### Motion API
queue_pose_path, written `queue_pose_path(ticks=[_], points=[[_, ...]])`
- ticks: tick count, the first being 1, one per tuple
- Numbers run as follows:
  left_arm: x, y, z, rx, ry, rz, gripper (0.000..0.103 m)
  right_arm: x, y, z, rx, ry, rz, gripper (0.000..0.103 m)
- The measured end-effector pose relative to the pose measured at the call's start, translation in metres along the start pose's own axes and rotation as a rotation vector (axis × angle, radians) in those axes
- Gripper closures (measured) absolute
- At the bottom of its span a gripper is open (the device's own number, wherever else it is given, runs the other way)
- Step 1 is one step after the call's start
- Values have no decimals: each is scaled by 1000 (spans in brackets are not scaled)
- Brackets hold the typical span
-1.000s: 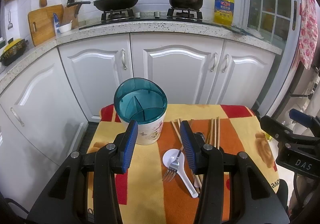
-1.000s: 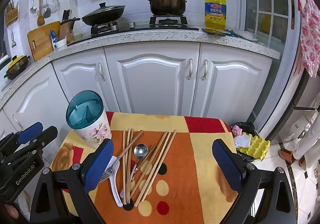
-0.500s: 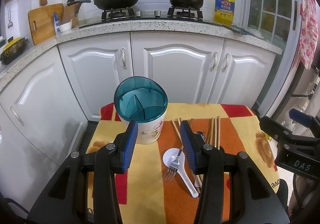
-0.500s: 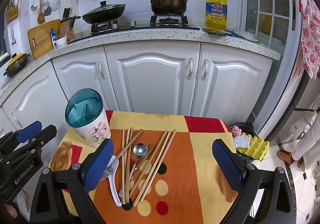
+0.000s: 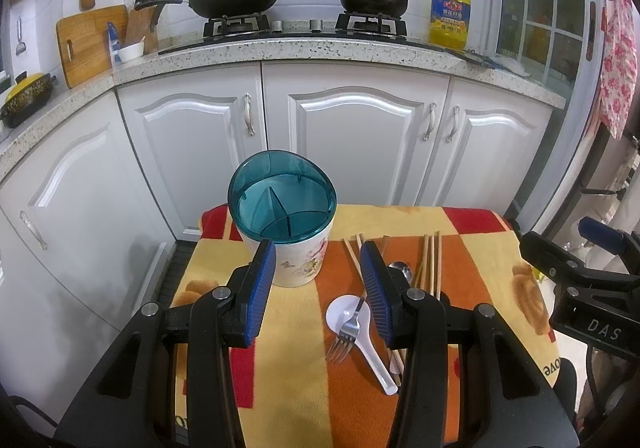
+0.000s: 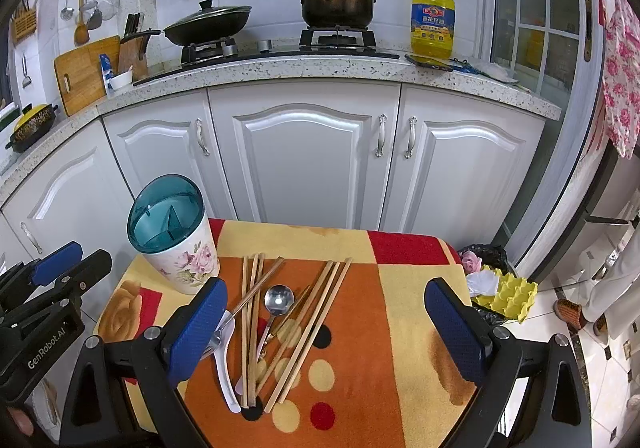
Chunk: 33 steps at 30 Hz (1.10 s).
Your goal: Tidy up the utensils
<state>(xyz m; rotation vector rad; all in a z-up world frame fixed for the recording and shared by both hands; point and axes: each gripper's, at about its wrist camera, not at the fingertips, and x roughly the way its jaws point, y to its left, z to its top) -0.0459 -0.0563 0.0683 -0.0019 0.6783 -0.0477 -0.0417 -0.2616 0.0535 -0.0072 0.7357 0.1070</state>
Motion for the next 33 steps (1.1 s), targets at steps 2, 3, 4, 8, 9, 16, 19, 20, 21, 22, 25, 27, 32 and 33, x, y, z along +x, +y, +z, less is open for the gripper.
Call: queue_pose_path(ticks=[2,3,4,8,9,16,19,20,21,22,25,27,32,33], points=[[0,0,0,1,0,1,60,0,0,0,1,1,-1,5],[0,0,0,1,1,1,60,0,0,0,1,0,-1,5],[0,0,0,0,0,0,60,1,0,0,1,-1,-2,5],[0,0,0,-2,-2,1,60,0,0,0,0,-1,-2,5],[1,0,0,-3,0,0,60,1,0,0,0,-2,-2,5],[3,1,-1,-4,-2,-1,60,3,-4,-1,-2,-1,-8,5],[2,0,0,-3,-1,-1,60,3,-4,0,-5,-4,-10,5],[2,0,0,-3,-1,-1,60,4,-4,0,-6,-5,-13,5],[2,0,0,-4,-1,-1,60,5,-4,0,-7,-4,-14,5],[3,0,-1,-5,1,-1,60,6,-6,0,-5,-2,-13,5],[5,0,-2,-8,3,0,60,7,-5,-1,-5,1,-14,5],[6,0,-2,-11,5,-1,60,8,-4,-2,-8,4,-16,5],[10,0,-3,-18,16,-4,60,11,-3,-2,-9,12,-19,5],[11,0,-3,-19,18,-5,60,11,-3,-2,-9,14,-21,5]])
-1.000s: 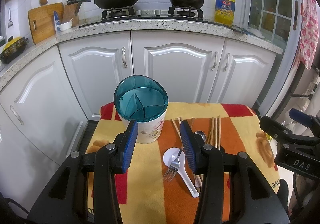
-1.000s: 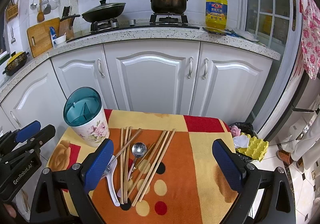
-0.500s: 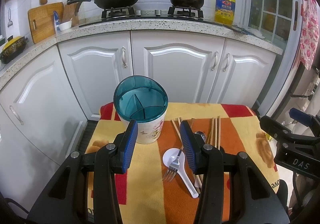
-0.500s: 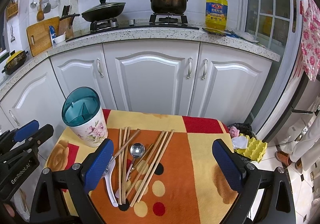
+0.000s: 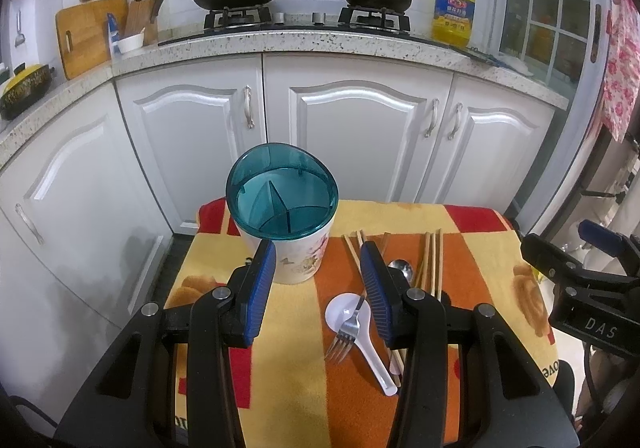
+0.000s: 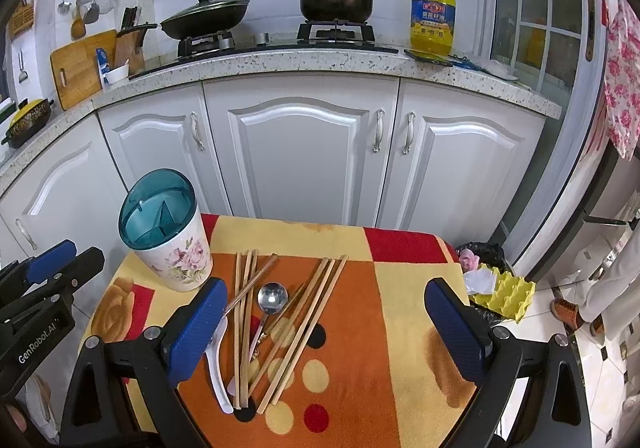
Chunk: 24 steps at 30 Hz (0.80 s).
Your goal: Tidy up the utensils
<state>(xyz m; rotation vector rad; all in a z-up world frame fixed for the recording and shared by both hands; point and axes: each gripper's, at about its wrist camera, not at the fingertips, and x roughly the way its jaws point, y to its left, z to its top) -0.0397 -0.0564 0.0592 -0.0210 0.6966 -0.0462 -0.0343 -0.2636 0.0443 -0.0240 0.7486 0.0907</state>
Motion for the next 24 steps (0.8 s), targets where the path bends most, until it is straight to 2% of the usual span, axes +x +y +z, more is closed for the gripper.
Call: queue_pose_path(ticks=[8,13,18,21,24], points=[[4,6,0,-14,19,-8,60,4,2,0,1,11,-7,5],[13,25,-4,-62,65,-26,60,8,-2,-1,11,21,-8,5],[31,43,-13,-120,146,-74,60,25,-8,-7,17,67,37,5],[41,41,-21,-108,179,-89,60,41,-9,-13,13,101,86,6],[51,32,-24,-76,202,-105,60,64,-11,-20,23,150,145,23]])
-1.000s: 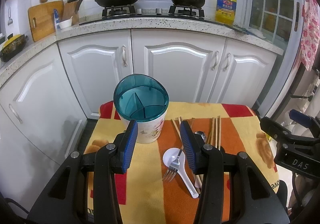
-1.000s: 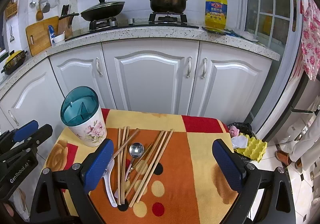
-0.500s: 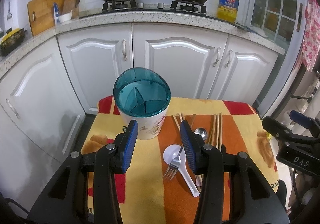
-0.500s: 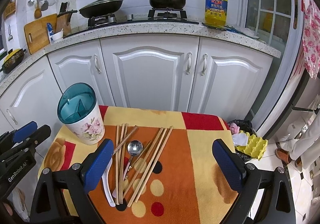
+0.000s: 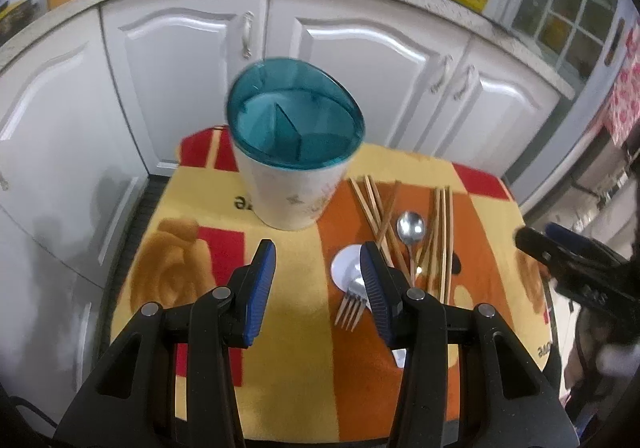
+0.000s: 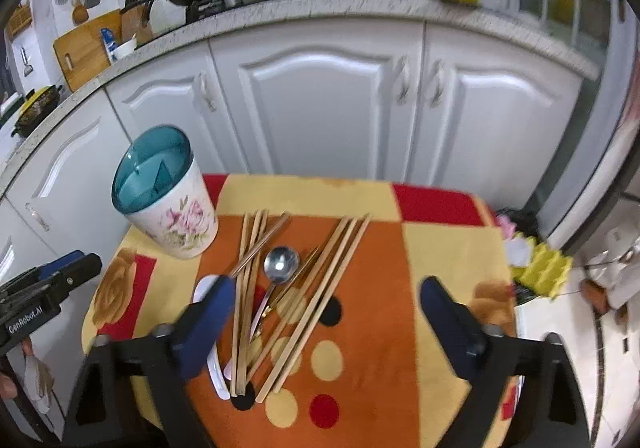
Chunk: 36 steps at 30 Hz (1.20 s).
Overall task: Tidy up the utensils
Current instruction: 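Lower the left tool and grasp the fork lying on the white spoon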
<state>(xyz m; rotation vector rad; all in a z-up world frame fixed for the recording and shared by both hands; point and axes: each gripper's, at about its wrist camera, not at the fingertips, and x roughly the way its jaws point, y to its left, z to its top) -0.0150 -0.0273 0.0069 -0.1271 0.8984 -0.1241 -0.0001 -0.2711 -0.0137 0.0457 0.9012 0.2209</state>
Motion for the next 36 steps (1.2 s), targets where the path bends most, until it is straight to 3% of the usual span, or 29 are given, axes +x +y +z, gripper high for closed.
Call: queue_pose_path(ticks=[4,8,17,29,32,36], points=[[19,-20,3,81,20,-41,60,28,-13,-3,56,67,74,38],[41,-42,12,156,47,-58,60,51,-20,-3,71,94,89,44],[77,-58,24,186,79,-45,60,123,-53,14,160,201,109,72],[132,-69,15,228,138,41,60,160,-55,17,165,247,124,74],[146,-68,13,221,169,51,61,160,-55,17,139,240,127,86],[158,-65,10,176,234,-38,89,156,-59,14,110,228,137,94]])
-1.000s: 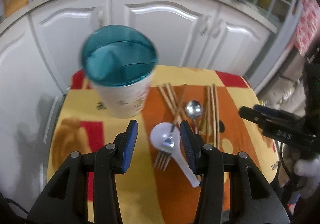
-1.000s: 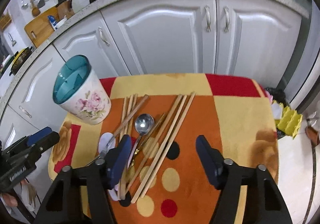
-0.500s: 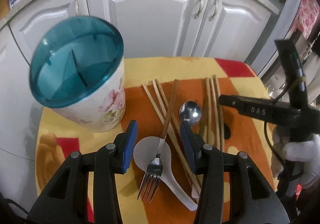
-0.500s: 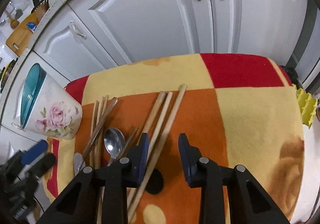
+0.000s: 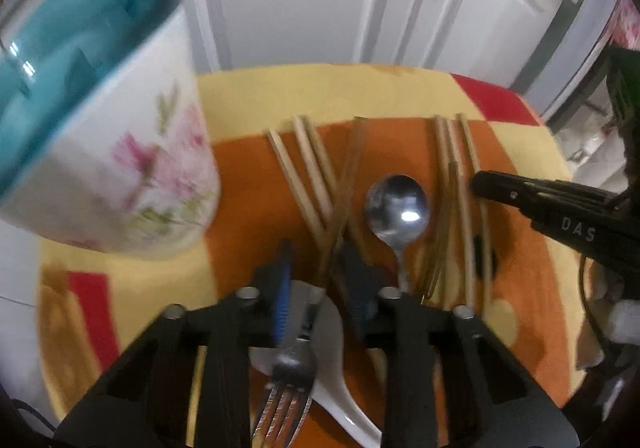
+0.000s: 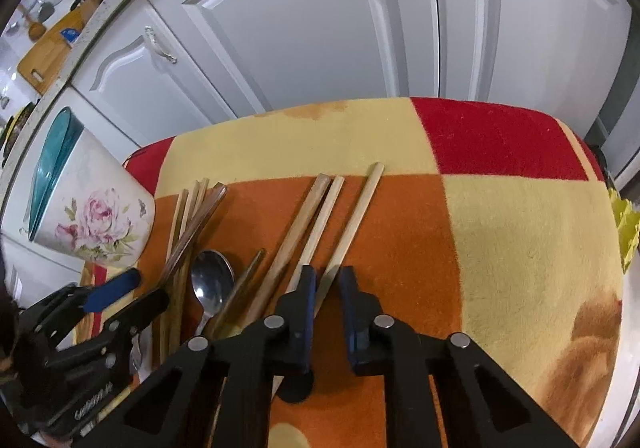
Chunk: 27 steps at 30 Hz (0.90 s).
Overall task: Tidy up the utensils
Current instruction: 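Lower the left tool and grasp the fork lying on the white spoon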
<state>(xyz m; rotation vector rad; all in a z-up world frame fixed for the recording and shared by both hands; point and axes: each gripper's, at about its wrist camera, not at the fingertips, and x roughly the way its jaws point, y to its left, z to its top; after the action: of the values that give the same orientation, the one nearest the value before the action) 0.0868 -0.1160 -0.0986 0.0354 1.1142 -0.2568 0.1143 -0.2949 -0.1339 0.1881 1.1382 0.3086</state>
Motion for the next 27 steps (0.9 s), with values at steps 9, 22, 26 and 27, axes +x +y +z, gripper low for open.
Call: queue_pose_path(ticks=[9,22,26,27], points=[[-18,-3,-28,-31,58,-104,97,-15,-11,-15,-48,27,-55,101],[-42,-14,-35,-9,13,-90,94,4,0,3,24,35,-20,84],[-34,-14,-19,-12,5,-77,87,7,13,3,-88,26,-78,95],[-32,-13,-15,-12,4,-72,86,4,13,0,-109,39,-74,97]])
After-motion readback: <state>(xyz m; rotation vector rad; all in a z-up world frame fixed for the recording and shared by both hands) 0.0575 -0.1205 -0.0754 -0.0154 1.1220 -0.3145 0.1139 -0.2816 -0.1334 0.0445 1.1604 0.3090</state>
